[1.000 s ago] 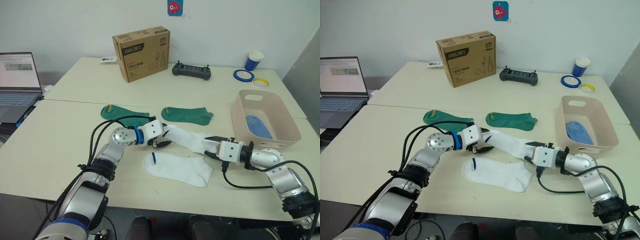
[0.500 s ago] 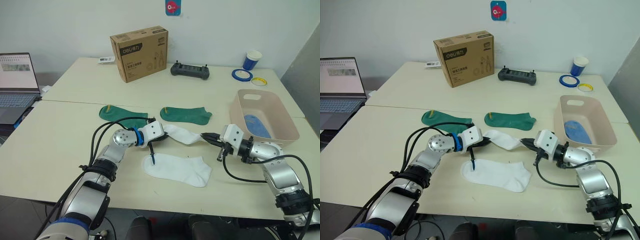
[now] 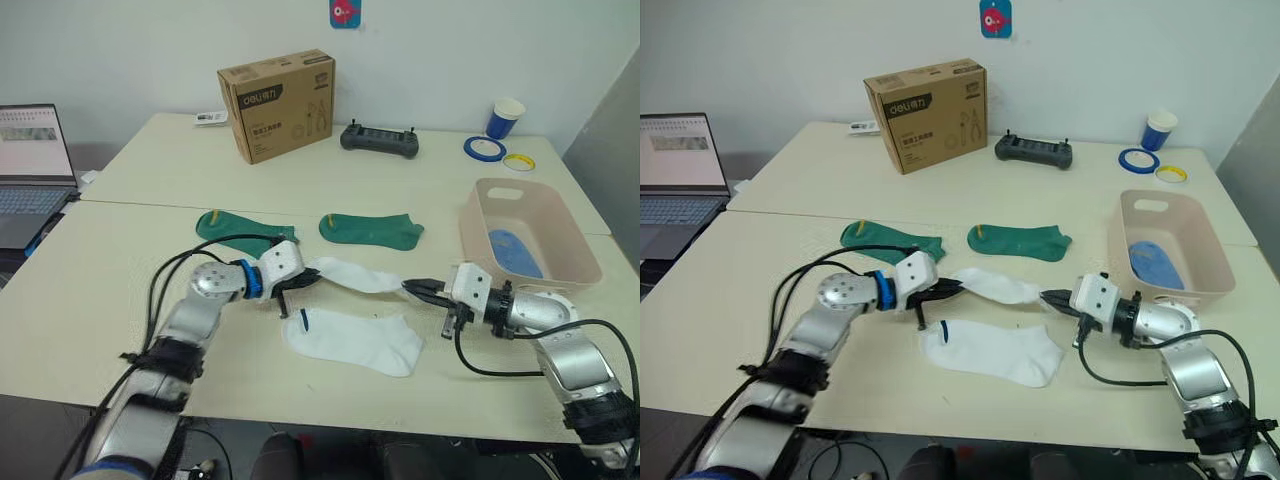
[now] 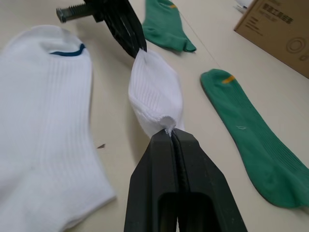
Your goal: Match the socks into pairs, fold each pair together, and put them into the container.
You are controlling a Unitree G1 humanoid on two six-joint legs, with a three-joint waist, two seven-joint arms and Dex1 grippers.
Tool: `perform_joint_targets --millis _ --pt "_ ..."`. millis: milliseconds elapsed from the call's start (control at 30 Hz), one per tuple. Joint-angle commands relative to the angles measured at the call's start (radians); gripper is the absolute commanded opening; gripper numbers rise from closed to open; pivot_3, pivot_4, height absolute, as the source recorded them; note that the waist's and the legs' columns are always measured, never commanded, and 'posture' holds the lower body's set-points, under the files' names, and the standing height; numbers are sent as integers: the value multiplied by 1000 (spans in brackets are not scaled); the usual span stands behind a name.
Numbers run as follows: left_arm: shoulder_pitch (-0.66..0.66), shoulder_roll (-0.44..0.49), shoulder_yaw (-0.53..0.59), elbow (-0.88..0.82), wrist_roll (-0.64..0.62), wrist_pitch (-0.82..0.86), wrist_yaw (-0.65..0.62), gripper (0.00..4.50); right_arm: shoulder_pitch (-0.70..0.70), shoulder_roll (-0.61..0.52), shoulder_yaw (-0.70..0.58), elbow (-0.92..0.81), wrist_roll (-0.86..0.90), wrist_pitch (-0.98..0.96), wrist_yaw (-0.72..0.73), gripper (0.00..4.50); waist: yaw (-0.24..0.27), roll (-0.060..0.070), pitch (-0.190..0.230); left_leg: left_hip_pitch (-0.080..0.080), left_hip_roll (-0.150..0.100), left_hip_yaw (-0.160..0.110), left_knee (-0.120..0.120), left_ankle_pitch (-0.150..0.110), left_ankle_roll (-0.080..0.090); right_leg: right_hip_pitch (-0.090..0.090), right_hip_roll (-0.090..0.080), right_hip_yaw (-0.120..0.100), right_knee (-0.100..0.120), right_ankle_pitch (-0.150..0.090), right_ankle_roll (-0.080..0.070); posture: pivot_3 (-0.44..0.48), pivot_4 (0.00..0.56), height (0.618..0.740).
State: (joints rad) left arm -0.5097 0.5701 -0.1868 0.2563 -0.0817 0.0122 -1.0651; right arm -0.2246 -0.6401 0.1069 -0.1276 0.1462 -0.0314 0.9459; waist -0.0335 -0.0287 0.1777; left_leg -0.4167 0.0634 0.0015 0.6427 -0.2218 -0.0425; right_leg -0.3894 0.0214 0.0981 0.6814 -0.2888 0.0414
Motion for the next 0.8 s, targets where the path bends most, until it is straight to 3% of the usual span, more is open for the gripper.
perform_joint_targets --millis 33,200,400,500,600,633,800 --pt "77 76 26 -267 -75 157 -52 14 40 -21 -16 -71 31 -14 23 0 1 0 0 0 0 0 0 0 0 0 0 0 0 0 0 0 150 740" --pt "226 166 52 -475 -135 290 -64 14 141 -73 -30 -135 67 -12 79 0 2 0 0 1 -1 0 1 0 0 1 -2 0 0 -3 1 0 150 740" --pt "317 166 38 -562 -133 341 -9 14 224 -106 -14 -195 52 -27 98 0 1 0 0 2 -1 1 2 0 0 1 -3 0 0 -5 -3 0 150 740" --pt "327 141 35 -559 -146 343 14 715 227 -100 -19 -199 51 -18 82 646 1 0 0 2 -1 1 2 0 0 1 -3 0 0 -5 -4 0 150 740" --pt "347 162 56 -541 -139 308 8 1631 238 -116 -22 -208 46 -27 94 1647 2 0 0 2 -1 1 2 0 0 1 -3 0 0 -4 -2 0 150 740" --pt "352 171 68 -529 -144 296 1 1940 242 -125 -18 -206 35 -43 102 1691 2 0 0 2 -1 1 2 0 0 1 -3 0 0 -4 -1 0 150 740" --pt "359 207 73 -470 -129 177 -45 1940 235 -131 9 -191 -7 -98 104 1691 2 0 0 2 -1 1 1 0 0 0 -2 -1 0 -4 -2 0 150 740"
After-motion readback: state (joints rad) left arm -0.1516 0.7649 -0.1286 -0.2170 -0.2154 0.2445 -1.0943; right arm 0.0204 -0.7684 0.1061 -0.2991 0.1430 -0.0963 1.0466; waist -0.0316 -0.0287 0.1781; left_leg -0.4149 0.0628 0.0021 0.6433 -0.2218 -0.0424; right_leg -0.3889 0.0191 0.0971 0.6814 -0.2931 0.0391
